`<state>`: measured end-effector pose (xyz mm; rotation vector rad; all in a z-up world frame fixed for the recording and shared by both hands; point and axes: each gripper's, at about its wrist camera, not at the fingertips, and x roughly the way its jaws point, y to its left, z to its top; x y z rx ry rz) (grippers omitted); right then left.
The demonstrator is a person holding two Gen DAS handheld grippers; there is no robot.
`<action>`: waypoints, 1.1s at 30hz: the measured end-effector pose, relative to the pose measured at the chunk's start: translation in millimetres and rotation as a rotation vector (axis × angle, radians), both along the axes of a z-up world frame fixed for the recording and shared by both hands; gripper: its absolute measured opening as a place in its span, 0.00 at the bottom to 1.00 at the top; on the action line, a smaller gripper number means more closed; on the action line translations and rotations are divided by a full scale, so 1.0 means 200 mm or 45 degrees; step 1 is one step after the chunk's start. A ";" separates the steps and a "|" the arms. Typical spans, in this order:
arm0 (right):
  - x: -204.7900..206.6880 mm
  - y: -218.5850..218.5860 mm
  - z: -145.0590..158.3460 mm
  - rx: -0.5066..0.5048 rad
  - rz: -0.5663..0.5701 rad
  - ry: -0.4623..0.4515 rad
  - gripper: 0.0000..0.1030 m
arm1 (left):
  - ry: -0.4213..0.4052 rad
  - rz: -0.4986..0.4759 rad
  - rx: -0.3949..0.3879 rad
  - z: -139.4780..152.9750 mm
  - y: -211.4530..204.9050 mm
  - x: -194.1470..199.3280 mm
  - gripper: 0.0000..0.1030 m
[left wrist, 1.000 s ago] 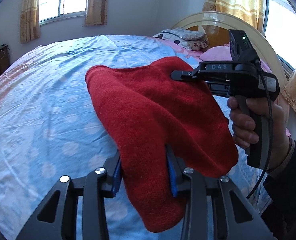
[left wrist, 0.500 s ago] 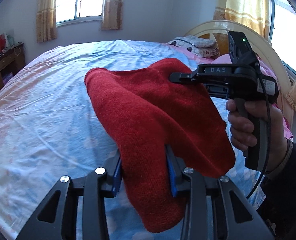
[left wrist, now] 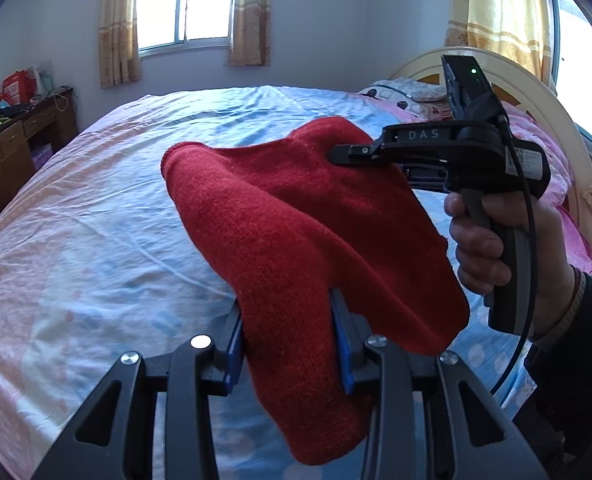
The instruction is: Fold small clothes
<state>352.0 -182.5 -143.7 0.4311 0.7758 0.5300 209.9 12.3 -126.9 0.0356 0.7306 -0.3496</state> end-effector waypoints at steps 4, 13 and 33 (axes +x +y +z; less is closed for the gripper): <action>0.01 0.09 -0.02 0.000 0.037 0.011 0.24 | 0.001 0.025 0.010 0.00 0.06 -0.02 0.38; 0.02 0.28 -0.02 -0.001 0.094 0.017 0.24 | -0.003 0.074 0.019 -0.01 0.18 -0.06 0.38; 0.04 0.68 -0.05 -0.058 0.233 0.036 0.24 | 0.004 0.194 0.000 -0.05 0.40 -0.17 0.38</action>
